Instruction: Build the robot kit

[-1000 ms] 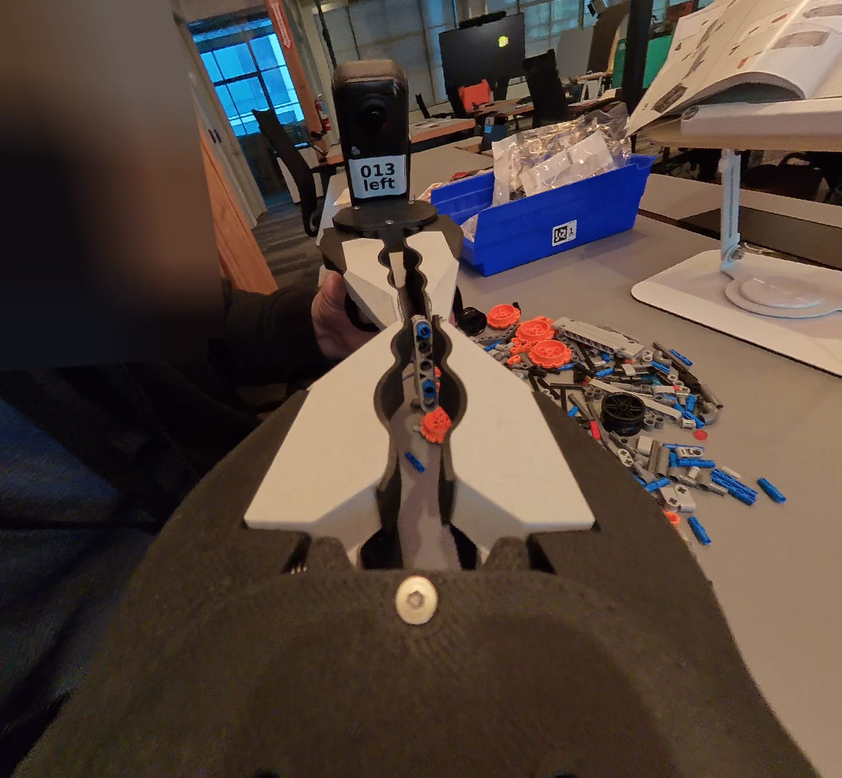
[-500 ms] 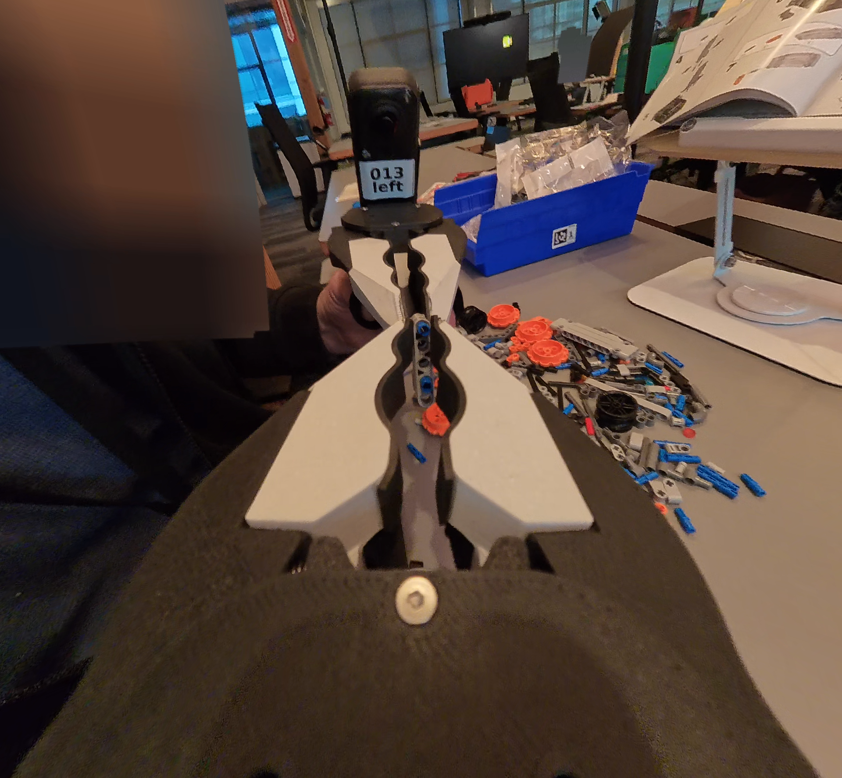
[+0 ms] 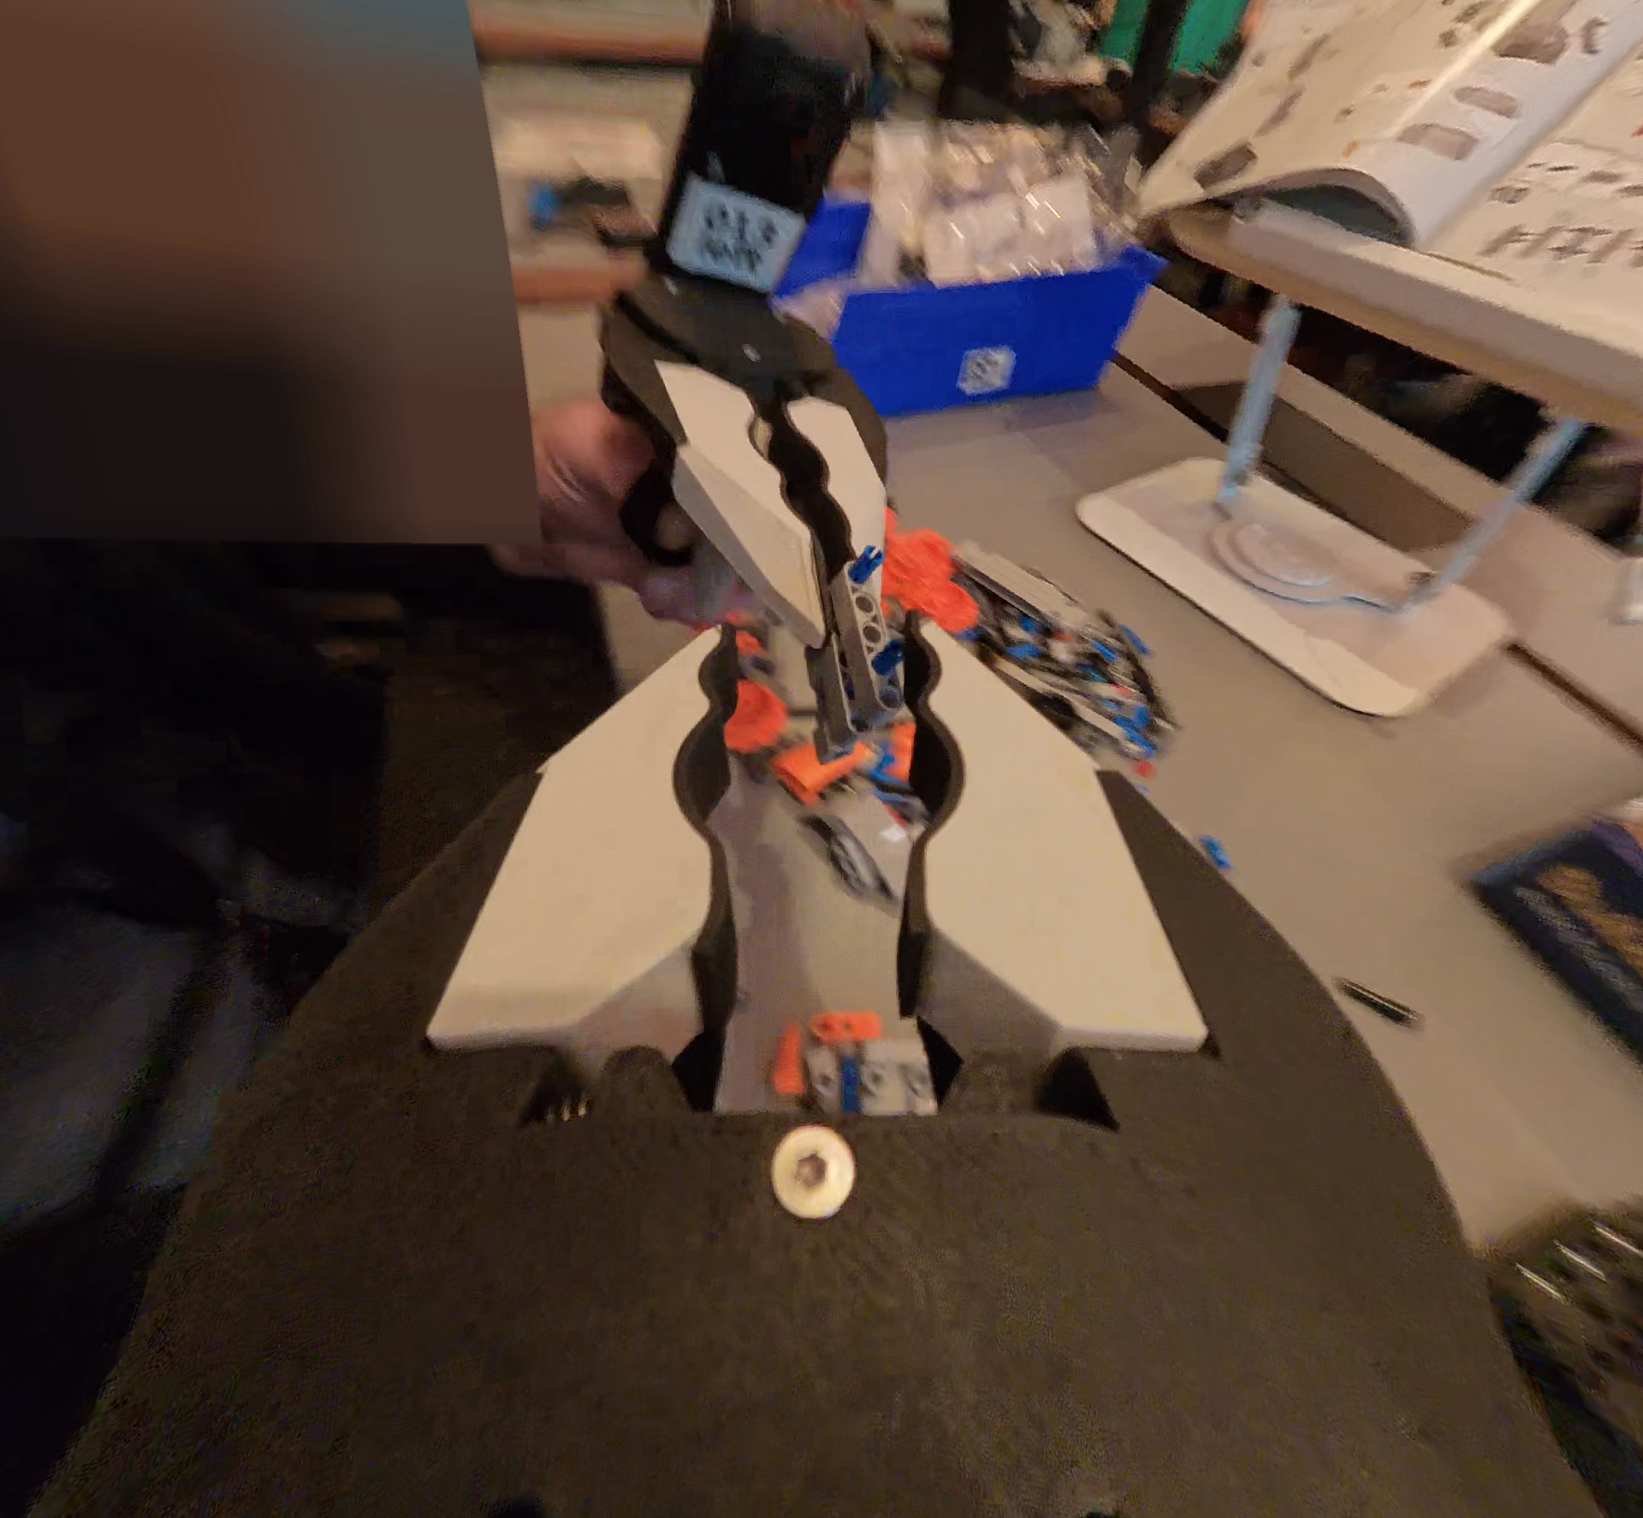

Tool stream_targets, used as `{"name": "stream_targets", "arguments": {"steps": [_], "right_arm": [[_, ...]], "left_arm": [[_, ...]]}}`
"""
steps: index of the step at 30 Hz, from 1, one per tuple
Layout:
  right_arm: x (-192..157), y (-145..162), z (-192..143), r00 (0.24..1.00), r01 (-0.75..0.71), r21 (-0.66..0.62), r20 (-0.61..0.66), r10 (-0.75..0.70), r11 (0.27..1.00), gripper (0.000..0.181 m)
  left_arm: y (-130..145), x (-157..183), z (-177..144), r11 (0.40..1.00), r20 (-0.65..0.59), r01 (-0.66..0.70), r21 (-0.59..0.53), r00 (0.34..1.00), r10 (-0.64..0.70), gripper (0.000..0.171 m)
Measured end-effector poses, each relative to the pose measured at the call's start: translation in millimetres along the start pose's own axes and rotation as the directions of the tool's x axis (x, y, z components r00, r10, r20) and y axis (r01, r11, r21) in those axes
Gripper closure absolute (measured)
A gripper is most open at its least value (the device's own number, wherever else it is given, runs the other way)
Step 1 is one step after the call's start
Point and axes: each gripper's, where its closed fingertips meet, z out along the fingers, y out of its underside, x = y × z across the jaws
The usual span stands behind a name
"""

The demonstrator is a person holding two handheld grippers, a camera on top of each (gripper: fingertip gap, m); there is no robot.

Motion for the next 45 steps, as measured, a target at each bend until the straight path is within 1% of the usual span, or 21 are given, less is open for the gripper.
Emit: {"name": "stream_targets", "arguments": {"steps": [3, 5, 8, 9, 11, 14, 18, 20, 22, 25, 26, 27, 28, 29, 30, 32, 36, 38, 42, 44, 45], "right_arm": [[8.7, 9.5, 2.5, 0.966, 0.184, -0.152, -0.153, -0.208, 0.971, 0.145], [22.1, 24.5, 2.4, 0.922, 0.243, -0.284, -0.23, -0.312, 0.928, 0.138], [19.1, 14.8, 4.9, 0.888, 0.314, -0.242, -0.269, -0.374, 0.918, 0.125], [19.9, 14.8, 5.3, 0.872, 0.333, -0.266, -0.278, -0.403, 0.904, 0.122], [22.8, 23.8, 8.5, 0.829, 0.384, -0.352, -0.277, -0.486, 0.854, 0.123], [27.5, 27.3, 8.4, 0.76, 0.436, -0.418, -0.303, -0.575, 0.797, 0.135], [31.0, 30.1, 7.8, 0.713, 0.452, -0.489, -0.305, -0.631, 0.746, 0.137], [30.7, 36.7, 7.8, 0.721, 0.442, -0.528, -0.273, -0.637, 0.726, 0.149], [32.5, 40.0, 9.8, 0.727, 0.425, -0.552, -0.264, -0.634, 0.717, 0.15], [35.3, 36.7, 12.0, 0.759, 0.408, -0.515, -0.268, -0.594, 0.754, 0.149], [36.3, 33.4, 11.1, 0.744, 0.419, -0.508, -0.282, -0.606, 0.752, 0.148], [38.1, 30.6, 10.3, 0.728, 0.425, -0.508, -0.3, -0.617, 0.749, 0.138], [37.7, 28.5, 10.7, 0.72, 0.435, -0.503, -0.304, -0.624, 0.747, 0.121], [34.6, 26.6, 12.1, 0.706, 0.464, -0.496, -0.292, -0.645, 0.734, 0.116], [32.4, 27.6, 13.4, 0.689, 0.49, -0.507, -0.273, -0.671, 0.709, 0.118], [34.1, 33.7, 13.3, 0.67, 0.493, -0.548, -0.257, -0.696, 0.676, 0.139], [33.8, 43.3, 12.9, 0.745, 0.426, -0.554, -0.234, -0.625, 0.716, 0.14], [33.6, 35.9, 14.1, 0.764, 0.415, -0.494, -0.268, -0.588, 0.764, 0.139], [35.5, 33.7, 16.6, 0.739, 0.429, -0.487, -0.295, -0.606, 0.761, 0.139], [38.2, 28.4, 18.2, 0.706, 0.447, -0.492, -0.318, -0.633, 0.747, 0.109], [34.7, 24.4, 19.5, 0.686, 0.479, -0.487, -0.311, -0.657, 0.731, 0.111]], "left_arm": [[-2.8, -2.5, 1.2, 0.992, -0.043, 0.12, 0.038, 0.992, -0.118, 0.167], [-10.3, -0.3, -1.3, 0.984, -0.077, 0.163, 0.076, 0.985, -0.157, 0.167], [-6.4, -0.7, 1.9, 0.987, -0.055, 0.15, 0.052, 0.988, -0.148, 0.167], [-7.2, 1.5, 2.8, 0.985, -0.068, 0.162, 0.057, 0.985, -0.158, 0.167], [-7.8, 0.8, 4.3, 0.983, -0.068, 0.175, 0.058, 0.983, -0.171, 0.167], [-5.6, 0.5, 5.6, 0.979, -0.075, 0.198, 0.053, 0.978, -0.194, 0.167], [-3.8, -1.1, 6.1, 0.977, -0.068, 0.209, 0.05, 0.976, -0.206, 0.167], [-1.4, -2.4, 6.5, 0.976, -0.063, 0.215, 0.041, 0.975, -0.212, 0.167], [0.0, -6.1, 5.7, 0.976, -0.041, 0.212, 0.038, 0.977, -0.211, 0.167], [-3.1, -8.8, 4.2, 0.975, -0.037, 0.216, 0.051, 0.976, -0.214, 0.167], [-4.7, -9.6, 3.8, 0.974, -0.036, 0.218, 0.056, 0.976, -0.216, 0.167], [-4.1, -10.9, 3.7, 0.974, -0.03, 0.22, 0.051, 0.975, -0.218, 0.167], [-1.5, -11.3, 4.5, 0.973, -0.033, 0.228, 0.038, 0.973, -0.227, 0.167], [-0.5, -10.6, 5.5, 0.969, -0.046, 0.243, 0.037, 0.969, -0.241, 0.167], [0.1, -9.6, 6.6, 0.967, -0.055, 0.253, 0.037, 0.966, -0.251, 0.167], [2.3, -9.3, 8.7, 0.969, -0.045, 0.245, 0.021, 0.969, -0.244, 0.167], [7.8, -11.1, 11.7, 0.97, -0.024, 0.243, 0.006, 0.97, -0.243, 0.167], [1.6, -8.5, 8.9, 0.964, -0.068, 0.264, 0.041, 0.963, -0.261, 0.167], [2.5, -8.9, 6.6, 0.968, -0.083, 0.25, 0.03, 0.966, -0.247, 0.167], [8.2, -9.0, 10.2, 0.971, -0.06, 0.239, -0.007, 0.969, -0.239, 0.167], [7.9, -7.2, 11.5, 0.97, -0.068, 0.242, -0.006, 0.968, -0.242, 0.167]]}}
